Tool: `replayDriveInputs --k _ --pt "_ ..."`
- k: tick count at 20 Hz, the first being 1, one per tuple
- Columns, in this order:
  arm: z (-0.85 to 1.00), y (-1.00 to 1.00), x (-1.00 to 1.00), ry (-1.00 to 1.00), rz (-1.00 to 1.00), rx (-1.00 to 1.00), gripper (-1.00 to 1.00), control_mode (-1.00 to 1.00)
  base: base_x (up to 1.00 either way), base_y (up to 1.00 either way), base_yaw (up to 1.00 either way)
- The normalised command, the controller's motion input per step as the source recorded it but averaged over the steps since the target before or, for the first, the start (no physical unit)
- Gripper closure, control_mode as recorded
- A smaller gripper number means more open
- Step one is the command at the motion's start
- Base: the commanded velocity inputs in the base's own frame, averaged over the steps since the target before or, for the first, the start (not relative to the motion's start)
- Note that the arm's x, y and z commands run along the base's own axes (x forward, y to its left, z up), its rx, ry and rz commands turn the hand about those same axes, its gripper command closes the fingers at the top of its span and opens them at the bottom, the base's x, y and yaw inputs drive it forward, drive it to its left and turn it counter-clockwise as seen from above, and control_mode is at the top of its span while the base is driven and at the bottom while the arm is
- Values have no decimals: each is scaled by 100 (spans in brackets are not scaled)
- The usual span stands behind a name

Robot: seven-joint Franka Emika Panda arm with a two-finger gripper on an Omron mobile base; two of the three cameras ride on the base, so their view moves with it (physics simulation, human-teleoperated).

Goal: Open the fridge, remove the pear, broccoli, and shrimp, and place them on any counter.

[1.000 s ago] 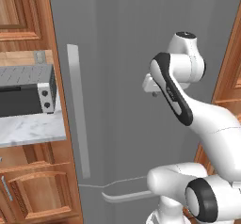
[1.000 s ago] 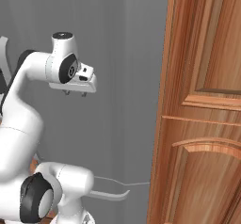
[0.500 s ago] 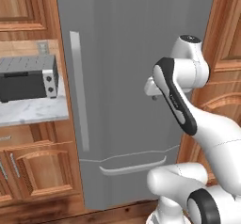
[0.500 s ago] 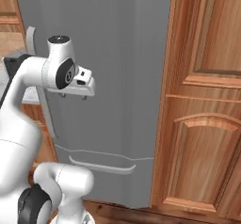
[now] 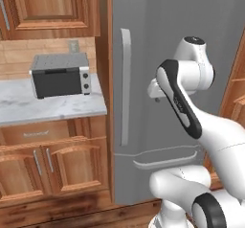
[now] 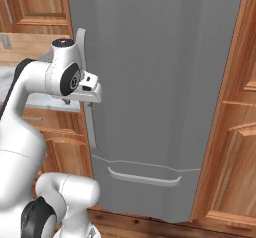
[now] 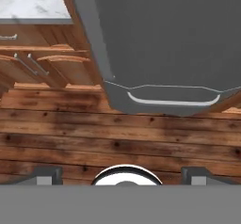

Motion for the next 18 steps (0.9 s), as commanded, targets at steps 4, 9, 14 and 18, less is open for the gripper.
replayDriveInputs --k 4,9,14,18 --pt "0 0 0 0 0 0 -100 100 -17 61 -1" --pt "0 0 0 0 0 0 -100 100 -41 1 -3" --pt "0 0 0 0 0 0 -100 100 -22 0 -1" --pt "0 0 0 0 0 0 -100 100 -5 0 -1"
